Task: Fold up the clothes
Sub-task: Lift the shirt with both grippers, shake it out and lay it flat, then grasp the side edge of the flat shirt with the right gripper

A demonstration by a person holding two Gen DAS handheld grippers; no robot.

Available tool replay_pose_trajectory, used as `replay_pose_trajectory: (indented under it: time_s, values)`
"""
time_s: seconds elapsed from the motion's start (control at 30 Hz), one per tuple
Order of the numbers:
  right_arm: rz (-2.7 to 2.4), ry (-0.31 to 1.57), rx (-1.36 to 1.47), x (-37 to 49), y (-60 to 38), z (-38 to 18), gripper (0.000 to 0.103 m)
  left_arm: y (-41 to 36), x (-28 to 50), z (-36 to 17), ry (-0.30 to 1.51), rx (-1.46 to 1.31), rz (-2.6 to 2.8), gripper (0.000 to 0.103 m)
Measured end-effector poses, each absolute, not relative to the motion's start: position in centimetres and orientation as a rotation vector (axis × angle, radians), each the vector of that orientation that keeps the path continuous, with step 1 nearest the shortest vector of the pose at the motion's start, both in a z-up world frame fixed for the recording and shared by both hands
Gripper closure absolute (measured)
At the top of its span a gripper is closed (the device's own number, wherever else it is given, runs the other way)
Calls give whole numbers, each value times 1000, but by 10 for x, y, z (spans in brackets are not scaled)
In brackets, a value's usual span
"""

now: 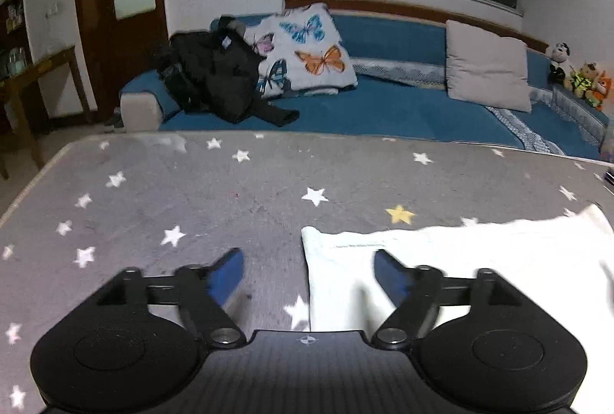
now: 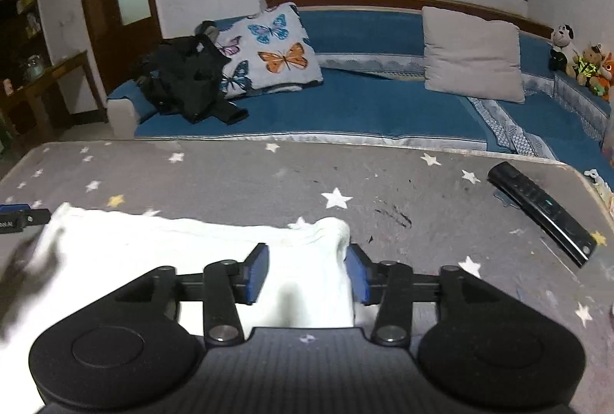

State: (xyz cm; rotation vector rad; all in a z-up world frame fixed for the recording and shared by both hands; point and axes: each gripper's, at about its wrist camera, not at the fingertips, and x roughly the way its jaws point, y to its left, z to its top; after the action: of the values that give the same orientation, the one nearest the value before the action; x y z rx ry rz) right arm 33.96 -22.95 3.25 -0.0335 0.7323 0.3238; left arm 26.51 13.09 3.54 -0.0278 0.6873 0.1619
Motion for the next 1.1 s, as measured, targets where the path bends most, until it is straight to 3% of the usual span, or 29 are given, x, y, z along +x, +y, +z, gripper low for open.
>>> replay_pose_trajectory:
  time_s: [0.17, 0.4, 0.77, 1.1]
  values:
    - [367, 738, -51, 300, -231, 49, 40, 113, 223, 49, 663, 38, 115, 4]
    - [446, 768, -171, 227, -226, 47, 25, 88, 158, 48, 660, 87, 43, 0]
    - [432, 784, -241, 128, -237, 9, 23, 48, 70, 9, 655, 177, 12, 0]
    - [325, 767, -207, 82, -273, -10, 17, 42, 40, -14, 643, 246, 49, 0]
